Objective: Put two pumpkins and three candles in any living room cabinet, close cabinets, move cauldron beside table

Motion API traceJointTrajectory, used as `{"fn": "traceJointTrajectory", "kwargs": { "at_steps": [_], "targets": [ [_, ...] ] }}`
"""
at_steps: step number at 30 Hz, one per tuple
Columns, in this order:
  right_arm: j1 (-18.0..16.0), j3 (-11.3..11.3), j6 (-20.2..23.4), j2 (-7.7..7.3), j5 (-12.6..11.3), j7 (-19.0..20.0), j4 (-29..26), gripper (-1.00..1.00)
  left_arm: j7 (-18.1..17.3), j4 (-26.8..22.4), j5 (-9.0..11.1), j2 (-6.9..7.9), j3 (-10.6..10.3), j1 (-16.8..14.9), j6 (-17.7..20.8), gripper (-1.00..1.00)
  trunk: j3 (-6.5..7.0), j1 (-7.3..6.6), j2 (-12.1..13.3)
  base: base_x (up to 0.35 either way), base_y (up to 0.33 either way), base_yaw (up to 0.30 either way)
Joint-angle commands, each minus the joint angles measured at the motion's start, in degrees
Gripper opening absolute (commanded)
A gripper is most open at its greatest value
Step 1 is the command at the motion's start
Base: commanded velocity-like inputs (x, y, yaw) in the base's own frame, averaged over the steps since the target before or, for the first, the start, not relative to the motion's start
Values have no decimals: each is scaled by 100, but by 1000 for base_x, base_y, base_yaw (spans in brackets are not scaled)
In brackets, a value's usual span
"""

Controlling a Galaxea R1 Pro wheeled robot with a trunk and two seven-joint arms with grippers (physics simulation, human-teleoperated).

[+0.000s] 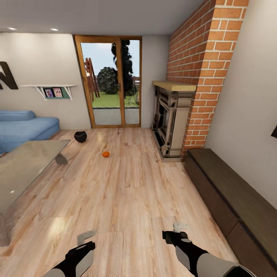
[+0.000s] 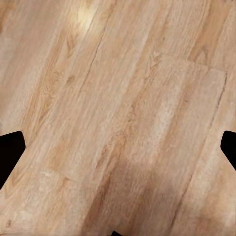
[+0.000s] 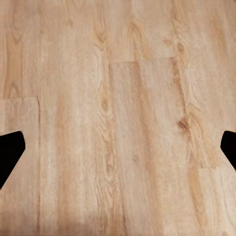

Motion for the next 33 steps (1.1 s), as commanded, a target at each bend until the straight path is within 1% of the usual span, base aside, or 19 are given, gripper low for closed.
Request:
{"fn": "traceJointTrajectory", "kwargs": {
  "at_steps": [1,13,15,17,19,20,27,33],
  "targets": [
    [-4,50,-16,2,-52,-20,4,100,41,-14,30,6,-49,-4,26,100,-8,1,-6,0,0,291],
    [-3,50,-14,2,-52,-19,4,100,39,-14,25,13,-51,2,19,100,-8,1,-6,0,0,291],
    [-4,50,-14,2,-52,-18,4,100,-42,-14,5,14,-65,4,18,100,-8,1,-6,0,0,291],
    [-2,50,-16,2,-52,-12,4,100,-245,-14,-8,20,-72,9,17,100,-8,1,-6,0,0,194],
    [-4,50,-19,2,-52,-9,4,100,-429,-13,-17,39,-74,12,17,100,-8,1,-6,0,0,73],
    [-2,50,-19,2,-52,-9,4,100,-464,-10,-19,43,-77,12,17,100,-8,1,-6,0,0,32],
    [-4,50,-19,2,-52,-8,4,100,-527,-6,-31,58,-84,15,17,100,-8,1,-6,58,0,-7],
    [-4,52,-15,4,-44,-8,4,100,-530,-6,-32,70,-85,17,16,100,-8,1,-6,274,0,-192]
  ]
}}
